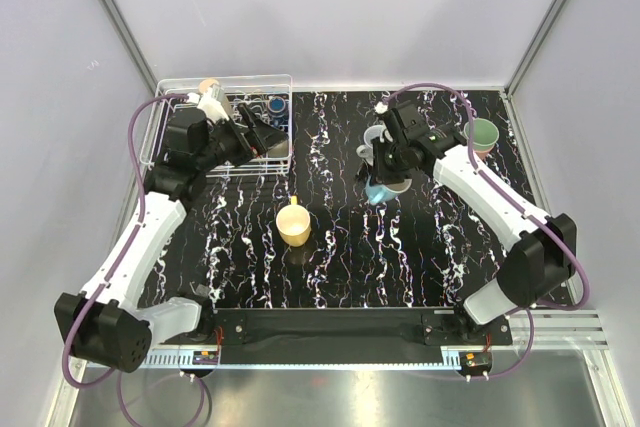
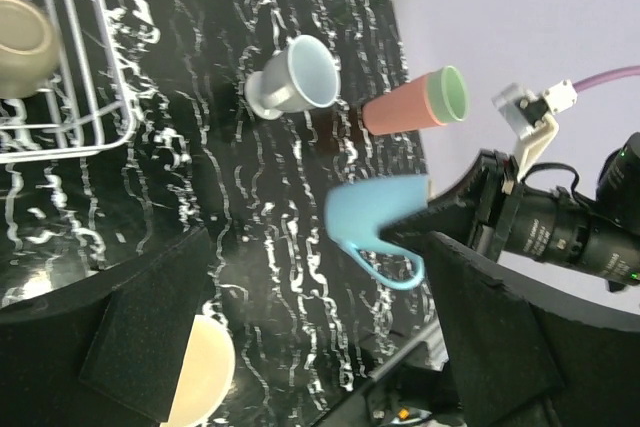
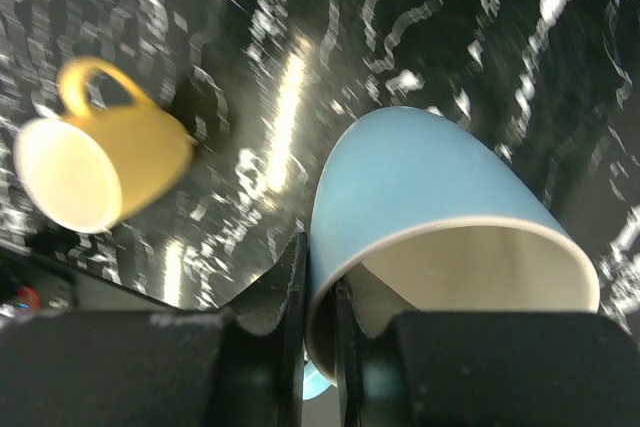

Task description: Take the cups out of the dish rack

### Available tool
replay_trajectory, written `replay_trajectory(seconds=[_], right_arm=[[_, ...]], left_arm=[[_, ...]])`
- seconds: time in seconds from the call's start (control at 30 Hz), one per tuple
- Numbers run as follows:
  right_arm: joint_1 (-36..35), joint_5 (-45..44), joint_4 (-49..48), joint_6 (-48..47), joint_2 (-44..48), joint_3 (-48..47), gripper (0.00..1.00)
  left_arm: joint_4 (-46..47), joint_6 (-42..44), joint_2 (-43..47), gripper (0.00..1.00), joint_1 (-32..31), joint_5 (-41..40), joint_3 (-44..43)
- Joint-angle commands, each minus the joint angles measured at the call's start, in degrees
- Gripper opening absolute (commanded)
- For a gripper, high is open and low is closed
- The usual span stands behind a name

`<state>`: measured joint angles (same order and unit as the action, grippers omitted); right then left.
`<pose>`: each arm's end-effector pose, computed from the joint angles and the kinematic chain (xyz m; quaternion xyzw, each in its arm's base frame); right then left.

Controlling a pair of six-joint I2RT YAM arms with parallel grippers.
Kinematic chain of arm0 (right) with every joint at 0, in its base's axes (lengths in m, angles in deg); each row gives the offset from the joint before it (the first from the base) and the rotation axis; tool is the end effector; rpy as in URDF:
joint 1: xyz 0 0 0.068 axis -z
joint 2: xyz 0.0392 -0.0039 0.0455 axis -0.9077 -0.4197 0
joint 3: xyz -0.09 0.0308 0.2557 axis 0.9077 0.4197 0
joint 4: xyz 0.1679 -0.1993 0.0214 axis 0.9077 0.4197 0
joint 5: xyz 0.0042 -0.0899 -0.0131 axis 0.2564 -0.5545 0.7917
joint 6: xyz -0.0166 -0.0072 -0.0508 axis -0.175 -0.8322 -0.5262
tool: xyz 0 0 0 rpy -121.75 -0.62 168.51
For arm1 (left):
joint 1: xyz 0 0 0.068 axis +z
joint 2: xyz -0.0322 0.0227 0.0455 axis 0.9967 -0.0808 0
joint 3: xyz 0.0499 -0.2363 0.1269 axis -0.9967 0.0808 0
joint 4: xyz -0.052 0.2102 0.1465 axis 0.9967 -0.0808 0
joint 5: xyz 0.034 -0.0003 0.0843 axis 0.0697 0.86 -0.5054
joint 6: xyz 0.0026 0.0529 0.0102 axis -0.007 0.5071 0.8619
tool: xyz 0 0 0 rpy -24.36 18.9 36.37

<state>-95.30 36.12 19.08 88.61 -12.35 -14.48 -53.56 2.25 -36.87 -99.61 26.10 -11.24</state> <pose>0.2788 0.1658 0.3189 -0.1045 0.9459 0.1690 0.2565 0.2485 -0.0777 0.3615 -0.0882 0.8036 -0.4171 0.4153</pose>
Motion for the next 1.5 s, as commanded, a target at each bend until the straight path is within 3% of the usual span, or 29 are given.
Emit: replay_trajectory(seconds=[0.0,0.7,0.9,1.37,1.47], right_arm=[[-0.6,-4.2,5.0,-2.9,0.0,-1.4,0.00],[-3.8,-9.5,-1.5,-0.3,-9.4,8.7,0.04],[-4.2,-9.6,-1.3,0.0,-9.7,8.7,0.23],[-4.3,-9.6,4.5,-0.6,-6.6,-1.8,0.51],[-4.3,-10.0,6.2,-0.9,-5.4,-4.5,0.62]], left_arm=[[-0.7,3.6,2.1,0.93,0.1,-3.2,-2.4],[-5.1,9.3,4.7,0.94,0.2,-8.1,-3.2],[-5.8,10.6,4.6,0.95,0.2,-9.7,-3.1],[-7.6,13.8,3.4,0.95,0.2,-16.4,-5.6],[-8.6,15.1,2.8,0.95,0.2,-18.9,-6.7]])
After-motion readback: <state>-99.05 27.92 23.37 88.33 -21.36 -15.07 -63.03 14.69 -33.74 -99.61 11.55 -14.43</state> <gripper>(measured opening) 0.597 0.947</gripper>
